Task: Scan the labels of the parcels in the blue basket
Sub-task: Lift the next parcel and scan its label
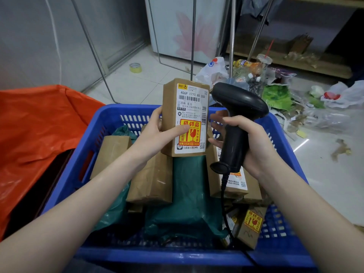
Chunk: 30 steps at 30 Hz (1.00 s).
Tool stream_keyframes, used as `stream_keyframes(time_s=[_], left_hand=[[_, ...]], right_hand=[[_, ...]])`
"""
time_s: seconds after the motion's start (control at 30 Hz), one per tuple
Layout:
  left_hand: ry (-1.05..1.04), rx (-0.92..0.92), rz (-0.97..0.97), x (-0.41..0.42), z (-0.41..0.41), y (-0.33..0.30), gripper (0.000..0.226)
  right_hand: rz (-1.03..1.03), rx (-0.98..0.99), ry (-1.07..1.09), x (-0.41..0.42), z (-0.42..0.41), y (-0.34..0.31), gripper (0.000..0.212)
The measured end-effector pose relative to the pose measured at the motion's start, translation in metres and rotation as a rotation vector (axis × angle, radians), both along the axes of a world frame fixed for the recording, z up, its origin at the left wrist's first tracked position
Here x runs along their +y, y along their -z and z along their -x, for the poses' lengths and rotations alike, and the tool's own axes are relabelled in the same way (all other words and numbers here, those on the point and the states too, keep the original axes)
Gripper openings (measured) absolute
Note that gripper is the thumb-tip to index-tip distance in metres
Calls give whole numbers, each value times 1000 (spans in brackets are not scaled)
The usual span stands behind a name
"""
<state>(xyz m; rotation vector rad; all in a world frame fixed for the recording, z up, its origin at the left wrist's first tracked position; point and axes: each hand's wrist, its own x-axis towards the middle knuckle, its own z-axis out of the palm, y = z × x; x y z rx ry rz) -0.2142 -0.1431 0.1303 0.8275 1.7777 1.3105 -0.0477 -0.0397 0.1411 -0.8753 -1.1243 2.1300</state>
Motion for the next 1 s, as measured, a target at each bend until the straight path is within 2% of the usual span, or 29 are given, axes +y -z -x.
stream_keyframes(time_s=[0.1,0.2,0.47,0.6,0.87,1.0], left_hand=[[-39,6,-21,1,1,0,70],[-67,28,-51,0,3,1,58],[-64,85,-99,-2,2,-1,52],[-66,93,-110,-1,3,1,56],[-66,80,-89,-2,4,2,48],[-63,98,-39,-1,3,3,57]], right_hand=[[-69,-42,-8,1,-4,-4,11],[-91,-45,-20,2,-6,-10,8],[-49,-113,-59,6,-11,-25,28],[-90,-142,-73,7,-12,-26,29],[-92,-205,-98,5,-9,-20,24],[-59,-236,-97,5,-8,-17,25]])
